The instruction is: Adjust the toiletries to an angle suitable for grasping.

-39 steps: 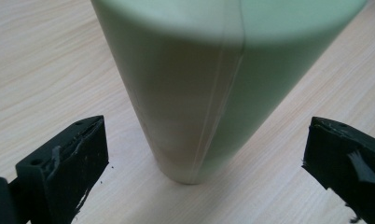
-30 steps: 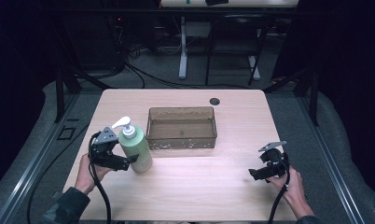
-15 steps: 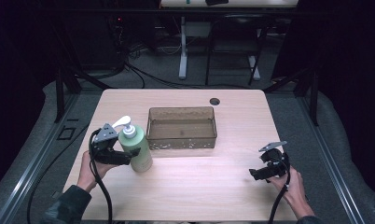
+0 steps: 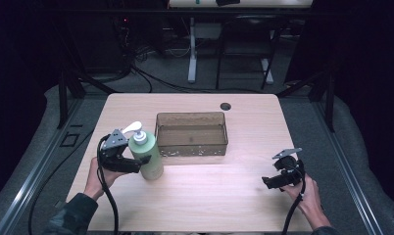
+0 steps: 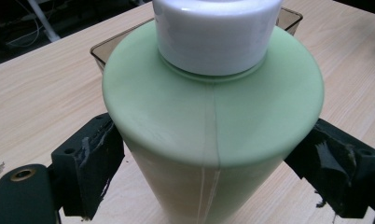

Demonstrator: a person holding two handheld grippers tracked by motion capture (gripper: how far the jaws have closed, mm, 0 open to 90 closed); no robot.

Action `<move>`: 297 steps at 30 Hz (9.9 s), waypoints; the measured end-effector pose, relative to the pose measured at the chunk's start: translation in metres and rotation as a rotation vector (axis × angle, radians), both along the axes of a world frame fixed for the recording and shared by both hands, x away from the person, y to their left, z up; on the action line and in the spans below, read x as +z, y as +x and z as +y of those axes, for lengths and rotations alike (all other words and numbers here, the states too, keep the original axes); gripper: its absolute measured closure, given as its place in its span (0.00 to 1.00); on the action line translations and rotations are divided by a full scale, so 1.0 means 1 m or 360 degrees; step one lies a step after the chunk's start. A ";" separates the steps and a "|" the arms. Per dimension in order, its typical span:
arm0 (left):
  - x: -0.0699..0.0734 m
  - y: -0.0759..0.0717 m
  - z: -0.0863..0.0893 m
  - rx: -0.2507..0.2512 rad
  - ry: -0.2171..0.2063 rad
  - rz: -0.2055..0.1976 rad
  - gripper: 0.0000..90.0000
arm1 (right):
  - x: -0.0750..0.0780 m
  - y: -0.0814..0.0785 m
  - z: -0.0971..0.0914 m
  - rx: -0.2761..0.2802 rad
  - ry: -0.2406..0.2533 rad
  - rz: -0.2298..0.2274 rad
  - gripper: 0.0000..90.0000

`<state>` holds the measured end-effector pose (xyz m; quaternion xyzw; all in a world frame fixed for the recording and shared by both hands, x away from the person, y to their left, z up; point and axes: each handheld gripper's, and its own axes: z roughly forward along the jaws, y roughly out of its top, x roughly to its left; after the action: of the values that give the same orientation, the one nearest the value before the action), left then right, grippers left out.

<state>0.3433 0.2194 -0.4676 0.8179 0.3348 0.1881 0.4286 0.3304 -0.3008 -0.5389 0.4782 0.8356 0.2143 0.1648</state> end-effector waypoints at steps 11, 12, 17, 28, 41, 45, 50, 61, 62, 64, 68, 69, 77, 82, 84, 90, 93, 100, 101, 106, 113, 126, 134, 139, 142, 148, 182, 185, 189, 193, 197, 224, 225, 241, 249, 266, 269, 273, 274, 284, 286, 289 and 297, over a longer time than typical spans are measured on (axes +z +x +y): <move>0.001 0.004 -0.017 -0.0069 0.0004 0.0006 0.14 | 0.000 0.000 0.000 0.0000 -0.0002 0.0003 0.03; 0.000 0.004 -0.019 -0.0075 -0.0001 0.0004 0.14 | 0.000 0.000 -0.001 0.0001 -0.0005 0.0000 0.03; 0.000 0.006 -0.025 -0.0100 0.0000 0.0003 0.14 | 0.000 0.000 -0.001 0.0000 -0.0004 0.0004 0.03; 0.001 0.013 -0.045 -0.0168 0.0006 0.0012 0.14 | 0.000 0.000 -0.001 0.0006 -0.0013 -0.0008 0.03; 0.001 0.021 -0.065 -0.0227 -0.0009 0.0011 0.14 | 0.000 -0.001 -0.001 0.0004 -0.0016 -0.0017 0.02; 0.001 0.022 -0.069 -0.0250 -0.0008 0.0008 0.14 | 0.000 -0.001 -0.002 0.0006 -0.0018 -0.0017 0.02; 0.000 0.024 -0.072 -0.0259 -0.0012 0.0010 0.14 | 0.001 -0.001 -0.001 0.0009 -0.0031 -0.0018 0.01; 0.001 0.023 -0.070 -0.0267 -0.0034 -0.0001 0.14 | 0.001 -0.002 -0.002 0.0044 -0.0074 -0.0036 0.01; 0.002 0.022 -0.068 -0.0262 -0.0045 -0.0002 0.14 | 0.001 -0.002 -0.002 0.0044 -0.0074 -0.0038 0.01; 0.003 0.021 -0.067 -0.0262 -0.0047 0.0001 0.14 | 0.001 -0.003 -0.002 0.0045 -0.0078 -0.0042 0.00; 0.007 0.020 -0.062 -0.0258 -0.0066 -0.0004 0.11 | 0.004 -0.004 -0.003 0.0047 -0.0079 -0.0058 0.00; 0.008 0.020 -0.061 -0.0258 -0.0072 -0.0004 0.11 | 0.004 -0.004 -0.003 0.0040 -0.0069 -0.0055 0.00; 0.018 0.021 -0.054 -0.0267 -0.0057 0.0026 0.06 | 0.005 -0.004 -0.003 0.0051 -0.0071 -0.0061 0.00; 0.025 0.021 -0.052 -0.0282 -0.0051 0.0059 0.01 | 0.006 -0.005 -0.002 0.0059 -0.0074 -0.0074 0.00; 0.028 0.021 -0.051 -0.0281 -0.0042 0.0068 0.00 | 0.007 -0.006 -0.002 0.0065 -0.0081 -0.0094 0.00; 0.036 0.023 -0.048 -0.0285 -0.0045 0.0084 0.00 | 0.010 -0.010 0.000 0.0106 -0.0093 -0.0168 0.00; 0.041 0.023 -0.047 -0.0290 -0.0040 0.0101 0.00 | 0.011 -0.011 0.001 0.0123 -0.0105 -0.0184 0.00; 0.050 0.024 -0.048 -0.0321 -0.0008 0.0155 0.00 | 0.013 -0.014 0.005 0.0152 -0.0142 -0.0224 0.00; 0.052 0.025 -0.049 -0.0324 0.0006 0.0158 0.00 | 0.012 -0.014 0.005 0.0159 -0.0144 -0.0217 0.00; 0.060 0.030 -0.053 -0.0339 0.0068 0.0172 0.00 | 0.012 -0.013 0.005 0.0158 -0.0151 -0.0207 0.00; 0.075 0.039 -0.059 -0.0363 0.0124 0.0205 0.00 | 0.011 -0.013 0.004 0.0142 -0.0141 -0.0190 0.00; 0.095 0.049 -0.073 -0.0412 0.0311 0.0251 0.00 | 0.009 -0.012 0.003 0.0128 -0.0128 -0.0164 0.00; 0.103 0.051 -0.084 -0.0455 0.0383 0.0261 0.03 | 0.009 -0.011 0.002 0.0125 -0.0125 -0.0150 0.00; 0.107 0.052 -0.090 -0.0469 0.0370 0.0254 0.04 | 0.008 -0.010 0.002 0.0134 -0.0135 -0.0146 0.00; 0.110 0.053 -0.092 -0.0485 0.0386 0.0249 0.07 | 0.008 -0.011 0.002 0.0130 -0.0128 -0.0144 0.00; 0.113 0.055 -0.096 -0.0512 0.0397 0.0239 0.26 | 0.008 -0.011 0.002 0.0129 -0.0129 -0.0144 0.00; 0.123 0.058 -0.101 -0.0570 0.0478 0.0255 0.70 | 0.008 -0.010 0.001 0.0114 -0.0154 -0.0141 0.00; 0.123 0.056 -0.102 -0.0568 0.0470 0.0255 0.70 | 0.008 -0.010 0.001 0.0111 -0.0158 -0.0143 0.00; 0.124 0.055 -0.103 -0.0579 0.0496 0.0247 0.70 | 0.008 -0.010 0.001 0.0106 -0.0154 -0.0139 0.00; 0.125 0.054 -0.104 -0.0592 0.0524 0.0250 0.70 | 0.007 -0.010 0.001 0.0104 -0.0166 -0.0139 0.00; 0.127 0.054 -0.104 -0.0598 0.0522 0.0247 0.70 | 0.007 -0.010 0.001 0.0106 -0.0167 -0.0131 0.00; 0.155 0.047 -0.103 -0.0627 0.0521 0.0202 0.70 | 0.007 -0.010 0.001 0.0110 -0.0177 -0.0133 0.00; 0.156 0.047 -0.103 -0.0628 0.0525 0.0199 0.70 | 0.007 -0.010 0.002 0.0106 -0.0174 -0.0132 0.00; 0.173 0.047 -0.103 -0.0619 0.0537 0.0182 0.70 | 0.007 -0.010 0.001 0.0112 -0.0172 -0.0131 0.00; 0.179 0.047 -0.104 -0.0615 0.0547 0.0187 0.70 | 0.007 -0.010 0.001 0.0113 -0.0175 -0.0130 0.00; 0.195 0.047 -0.102 -0.0598 0.0539 0.0148 0.70 | 0.007 -0.010 0.001 0.0109 -0.0173 -0.0125 0.00; 0.197 0.048 -0.103 -0.0601 0.0548 0.0145 0.70 | 0.007 -0.010 0.001 0.0109 -0.0170 -0.0124 0.00; 0.201 0.048 -0.103 -0.0593 0.0557 0.0134 0.70 | 0.007 -0.011 0.001 0.0105 -0.0168 -0.0125 0.00; 0.202 0.048 -0.103 -0.0587 0.0554 0.0134 0.70 | 0.007 -0.010 0.001 0.0108 -0.0171 -0.0126 0.00; 0.212 0.057 -0.098 -0.0586 0.0526 0.0145 0.70 | 0.006 -0.010 0.001 0.0117 -0.0165 -0.0121 0.00; 0.214 0.058 -0.098 -0.0571 0.0522 0.0143 0.70 | 0.006 -0.010 0.001 0.0116 -0.0166 -0.0120 0.00; 0.217 0.060 -0.099 -0.0565 0.0532 0.0135 0.70 | 0.006 -0.010 0.000 0.0114 -0.0166 -0.0119 0.00; 0.225 0.067 -0.099 -0.0519 0.0528 0.0119 0.70 | 0.005 -0.011 0.000 0.0107 -0.0157 -0.0113 0.00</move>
<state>0.4104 0.1204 -0.2429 0.9267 0.1784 0.1384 0.3004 0.3196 -0.3008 -0.5335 0.4332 0.8544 0.1951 0.2105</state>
